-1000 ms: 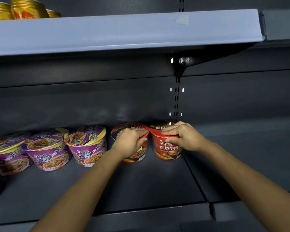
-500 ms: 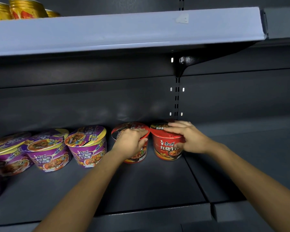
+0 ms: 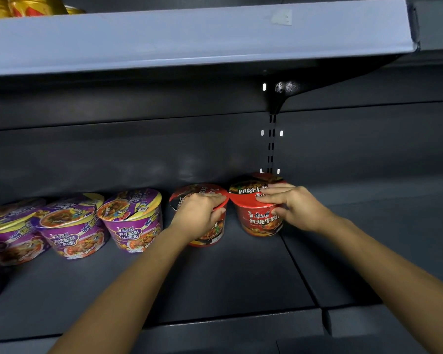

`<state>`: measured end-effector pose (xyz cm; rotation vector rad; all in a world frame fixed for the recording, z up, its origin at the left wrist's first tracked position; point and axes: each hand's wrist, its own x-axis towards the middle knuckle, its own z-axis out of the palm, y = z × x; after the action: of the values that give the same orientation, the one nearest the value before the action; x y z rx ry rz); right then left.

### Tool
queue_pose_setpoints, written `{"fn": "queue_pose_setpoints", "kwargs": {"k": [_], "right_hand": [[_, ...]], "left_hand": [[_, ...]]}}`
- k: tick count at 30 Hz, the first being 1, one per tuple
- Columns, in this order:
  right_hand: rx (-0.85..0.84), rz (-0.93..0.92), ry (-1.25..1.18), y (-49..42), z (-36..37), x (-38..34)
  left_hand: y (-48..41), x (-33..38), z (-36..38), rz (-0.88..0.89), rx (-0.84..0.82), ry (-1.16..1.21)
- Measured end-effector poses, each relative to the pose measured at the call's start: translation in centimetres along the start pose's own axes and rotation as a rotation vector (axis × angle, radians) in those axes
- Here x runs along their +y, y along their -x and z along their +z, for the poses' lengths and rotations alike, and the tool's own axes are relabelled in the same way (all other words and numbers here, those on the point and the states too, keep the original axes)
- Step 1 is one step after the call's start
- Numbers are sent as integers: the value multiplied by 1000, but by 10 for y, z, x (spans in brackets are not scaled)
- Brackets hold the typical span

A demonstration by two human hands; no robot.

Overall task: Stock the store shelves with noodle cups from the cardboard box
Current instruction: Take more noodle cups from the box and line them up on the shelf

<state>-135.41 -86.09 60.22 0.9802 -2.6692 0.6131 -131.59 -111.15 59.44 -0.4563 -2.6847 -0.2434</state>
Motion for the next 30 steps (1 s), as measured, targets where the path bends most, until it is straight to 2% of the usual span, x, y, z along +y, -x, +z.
{"fn": "queue_pose_setpoints", "kwargs": {"k": [9,30], "right_hand": [[13,46,-45,6,6,-5],[39,45,101,6,9,-8]], "left_hand": [[1,2,-1,0,0,-16],[1,3,-2,-14,-21,-28]]}}
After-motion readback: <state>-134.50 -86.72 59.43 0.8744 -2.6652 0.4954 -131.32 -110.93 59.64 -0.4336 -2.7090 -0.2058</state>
